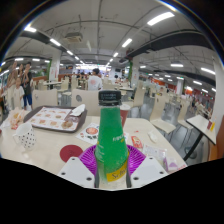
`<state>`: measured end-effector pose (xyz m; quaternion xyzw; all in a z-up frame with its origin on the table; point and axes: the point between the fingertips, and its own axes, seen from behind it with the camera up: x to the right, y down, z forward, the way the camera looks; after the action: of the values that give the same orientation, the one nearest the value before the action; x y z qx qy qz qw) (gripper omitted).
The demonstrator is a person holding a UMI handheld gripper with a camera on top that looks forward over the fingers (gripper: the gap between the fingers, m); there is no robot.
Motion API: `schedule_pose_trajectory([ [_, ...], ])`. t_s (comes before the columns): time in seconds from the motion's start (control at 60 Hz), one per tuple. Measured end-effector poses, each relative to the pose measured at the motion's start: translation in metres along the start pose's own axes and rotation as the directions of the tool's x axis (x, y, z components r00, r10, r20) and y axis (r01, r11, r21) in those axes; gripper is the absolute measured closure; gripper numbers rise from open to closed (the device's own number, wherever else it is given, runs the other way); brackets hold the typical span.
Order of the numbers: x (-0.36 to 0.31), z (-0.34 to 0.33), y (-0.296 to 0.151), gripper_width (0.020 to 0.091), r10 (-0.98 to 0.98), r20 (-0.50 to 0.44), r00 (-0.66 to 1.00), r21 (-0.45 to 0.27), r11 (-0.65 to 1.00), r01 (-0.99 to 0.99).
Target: Pour water
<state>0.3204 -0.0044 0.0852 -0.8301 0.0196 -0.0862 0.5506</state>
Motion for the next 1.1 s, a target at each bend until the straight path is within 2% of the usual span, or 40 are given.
schedule_pose_trajectory([
  [0.117,-0.032,-0.006,-0.06,0.0752,-0.248,-0.077,0.966,0.015,0.968,0.25],
  [0.183,-0.065,-0.005,-0.091,0.0751,-0.47,-0.129,0.873,0.005,0.88,0.474],
  [0.267,-0.101,0.007,-0.121,0.0752,-0.745,-0.186,0.64,-0.033,0.656,0.754],
  [0.35,-0.145,0.017,-0.132,0.0751,-0.931,-0.175,0.322,-0.088,0.34,0.936],
  [0.433,-0.172,0.031,-0.133,0.0753,-0.985,-0.169,0.02,-0.136,0.043,0.99],
  [0.533,-0.192,0.038,-0.137,0.0754,-0.937,-0.159,-0.311,-0.189,-0.28,0.941],
  [0.65,-0.204,0.042,-0.138,0.0754,-0.831,-0.137,-0.539,-0.229,-0.503,0.833],
  [0.833,-0.202,0.044,-0.132,0.0755,-0.827,-0.104,-0.553,-0.229,-0.521,0.822],
  [0.933,-0.198,0.045,-0.13,0.0753,-0.873,-0.118,-0.474,-0.203,-0.446,0.872],
  [1.033,-0.193,0.039,-0.133,0.0752,-0.973,-0.155,-0.171,-0.152,-0.147,0.977],
  [1.1,-0.192,0.038,-0.146,0.0751,-0.97,-0.182,0.163,-0.068,0.178,0.982],
])
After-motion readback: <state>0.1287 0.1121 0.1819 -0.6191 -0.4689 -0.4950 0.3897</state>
